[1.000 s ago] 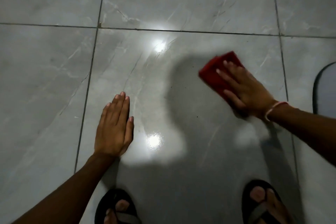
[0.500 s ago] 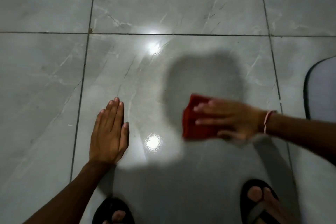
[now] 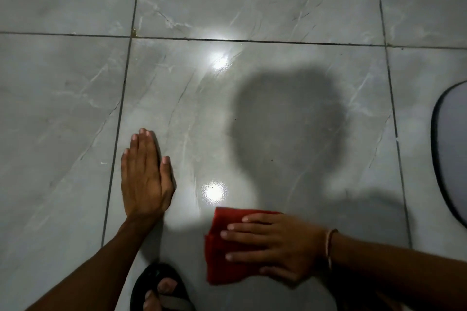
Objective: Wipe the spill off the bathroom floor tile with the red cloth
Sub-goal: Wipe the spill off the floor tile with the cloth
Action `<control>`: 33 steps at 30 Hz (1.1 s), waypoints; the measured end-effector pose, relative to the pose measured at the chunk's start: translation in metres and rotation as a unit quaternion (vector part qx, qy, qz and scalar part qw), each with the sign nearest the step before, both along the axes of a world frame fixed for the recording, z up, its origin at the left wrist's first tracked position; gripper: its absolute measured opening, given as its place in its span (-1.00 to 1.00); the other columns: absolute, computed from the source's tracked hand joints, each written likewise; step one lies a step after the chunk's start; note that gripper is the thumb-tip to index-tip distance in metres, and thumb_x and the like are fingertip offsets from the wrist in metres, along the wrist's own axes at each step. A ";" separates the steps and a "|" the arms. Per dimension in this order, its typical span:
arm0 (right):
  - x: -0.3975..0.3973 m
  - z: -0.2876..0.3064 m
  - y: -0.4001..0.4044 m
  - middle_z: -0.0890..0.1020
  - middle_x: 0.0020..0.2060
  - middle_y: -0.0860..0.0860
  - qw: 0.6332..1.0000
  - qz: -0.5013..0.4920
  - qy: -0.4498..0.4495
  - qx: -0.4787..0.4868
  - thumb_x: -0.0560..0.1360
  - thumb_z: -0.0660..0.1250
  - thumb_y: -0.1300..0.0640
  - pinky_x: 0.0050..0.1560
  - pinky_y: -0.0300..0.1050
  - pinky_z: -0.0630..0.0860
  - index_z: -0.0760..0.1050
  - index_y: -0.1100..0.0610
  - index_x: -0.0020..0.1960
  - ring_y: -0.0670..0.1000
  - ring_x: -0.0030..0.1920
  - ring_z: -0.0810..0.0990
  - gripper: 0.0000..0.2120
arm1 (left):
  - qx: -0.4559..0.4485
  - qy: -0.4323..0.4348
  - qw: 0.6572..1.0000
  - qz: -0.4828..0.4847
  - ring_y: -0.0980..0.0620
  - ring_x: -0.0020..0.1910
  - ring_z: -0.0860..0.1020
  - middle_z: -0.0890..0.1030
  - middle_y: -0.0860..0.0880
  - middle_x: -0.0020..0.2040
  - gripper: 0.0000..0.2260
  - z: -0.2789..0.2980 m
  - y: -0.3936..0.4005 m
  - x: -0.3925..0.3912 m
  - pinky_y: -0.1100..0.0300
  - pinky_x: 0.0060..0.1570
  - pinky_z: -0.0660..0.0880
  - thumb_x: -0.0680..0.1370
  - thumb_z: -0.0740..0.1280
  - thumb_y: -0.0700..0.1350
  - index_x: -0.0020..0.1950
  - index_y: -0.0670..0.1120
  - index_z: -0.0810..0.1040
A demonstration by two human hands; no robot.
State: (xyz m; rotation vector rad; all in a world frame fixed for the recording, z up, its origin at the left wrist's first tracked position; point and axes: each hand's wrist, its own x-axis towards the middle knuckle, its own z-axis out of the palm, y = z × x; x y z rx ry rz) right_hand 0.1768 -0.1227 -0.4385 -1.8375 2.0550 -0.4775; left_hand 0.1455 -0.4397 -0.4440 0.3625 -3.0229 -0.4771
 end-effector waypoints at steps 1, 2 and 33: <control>-0.016 -0.002 0.013 0.15 0.68 0.10 0.998 0.056 0.011 -0.008 0.64 0.17 -0.03 0.63 0.10 0.21 0.20 0.01 0.64 0.07 0.70 0.08 -0.42 | 0.004 0.000 1.000 -0.009 -0.12 0.65 0.09 0.15 -0.20 0.66 -0.43 0.000 -0.002 0.000 -0.07 0.63 0.03 0.66 0.06 -0.05 0.65 -0.22 0.08; -0.042 -0.002 0.025 0.21 0.66 0.11 0.996 0.085 0.031 -0.009 0.64 0.18 -0.02 0.63 0.11 0.23 0.27 0.03 0.62 0.08 0.69 0.12 -0.44 | 0.007 0.001 1.000 -0.023 -0.11 0.65 0.09 0.15 -0.20 0.65 -0.44 0.000 -0.006 0.001 -0.04 0.63 0.02 0.66 0.06 -0.06 0.64 -0.23 0.10; -0.060 0.016 -0.018 0.21 0.66 0.15 0.955 -0.293 0.039 0.006 0.64 0.23 -0.13 0.67 0.14 0.14 0.24 0.00 0.62 0.13 0.68 0.14 -0.41 | -0.028 -0.013 0.994 -0.103 -0.09 0.65 0.08 0.15 -0.19 0.65 -0.44 0.001 -0.023 0.004 -0.03 0.61 0.02 0.66 0.06 -0.03 0.63 -0.24 0.13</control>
